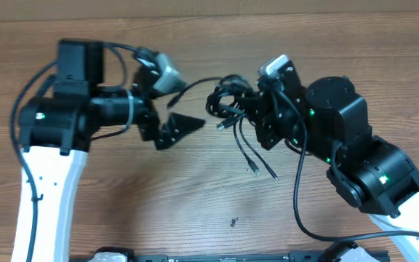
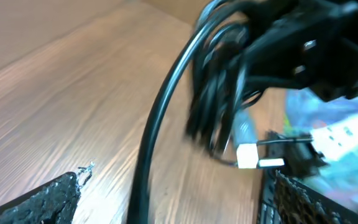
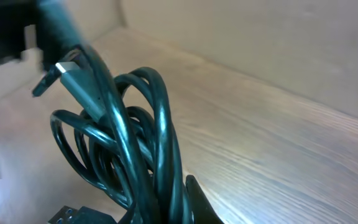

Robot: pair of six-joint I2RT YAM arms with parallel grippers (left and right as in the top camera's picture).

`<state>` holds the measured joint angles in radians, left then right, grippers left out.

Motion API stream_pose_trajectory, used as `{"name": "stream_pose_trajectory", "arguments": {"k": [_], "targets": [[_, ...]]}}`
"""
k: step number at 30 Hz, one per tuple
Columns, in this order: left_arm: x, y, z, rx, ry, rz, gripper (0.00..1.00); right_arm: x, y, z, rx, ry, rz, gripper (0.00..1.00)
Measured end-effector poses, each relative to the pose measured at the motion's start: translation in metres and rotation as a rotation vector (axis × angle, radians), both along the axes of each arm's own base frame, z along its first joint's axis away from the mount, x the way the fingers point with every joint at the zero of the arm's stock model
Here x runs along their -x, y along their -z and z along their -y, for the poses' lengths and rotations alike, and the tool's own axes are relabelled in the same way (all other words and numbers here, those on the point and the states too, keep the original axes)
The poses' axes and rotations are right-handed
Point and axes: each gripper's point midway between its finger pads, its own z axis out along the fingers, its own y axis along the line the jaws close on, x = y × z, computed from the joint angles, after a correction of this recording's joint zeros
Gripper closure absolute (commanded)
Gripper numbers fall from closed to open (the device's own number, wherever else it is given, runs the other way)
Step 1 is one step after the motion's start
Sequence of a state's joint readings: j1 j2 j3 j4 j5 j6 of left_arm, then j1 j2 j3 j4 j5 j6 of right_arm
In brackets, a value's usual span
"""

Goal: Untangle cables

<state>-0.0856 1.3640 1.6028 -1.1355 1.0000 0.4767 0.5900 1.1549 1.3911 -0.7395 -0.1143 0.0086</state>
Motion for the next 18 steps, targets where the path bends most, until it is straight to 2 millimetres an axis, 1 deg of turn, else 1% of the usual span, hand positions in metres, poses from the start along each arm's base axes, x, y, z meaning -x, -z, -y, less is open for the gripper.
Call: {"name": "stream_pose_trajectory", "arguments": {"k": [3,8,12,15,18], "targets": [[-0.002,0.001,-0.014,-0.004,-0.055,-0.027,0.00,-0.009,-0.012,0.003,-0.053,0.062,0.024,0.96],[0.004,0.003,-0.015,-0.002,-0.059,-0.062,0.00,-0.019,-0.036,0.002,-0.176,0.124,0.053,0.96],[0.009,-0.004,-0.010,0.042,-0.017,-0.054,0.00,-0.021,-0.041,0.001,-0.226,0.141,0.039,0.96],[0.015,-0.014,-0.005,0.091,0.034,-0.027,0.00,-0.019,-0.040,-0.001,-0.242,0.134,0.020,0.96],[0.017,-0.025,0.000,0.141,0.080,0.015,0.00,-0.014,-0.040,-0.007,-0.258,0.094,0.001,0.96]]}}
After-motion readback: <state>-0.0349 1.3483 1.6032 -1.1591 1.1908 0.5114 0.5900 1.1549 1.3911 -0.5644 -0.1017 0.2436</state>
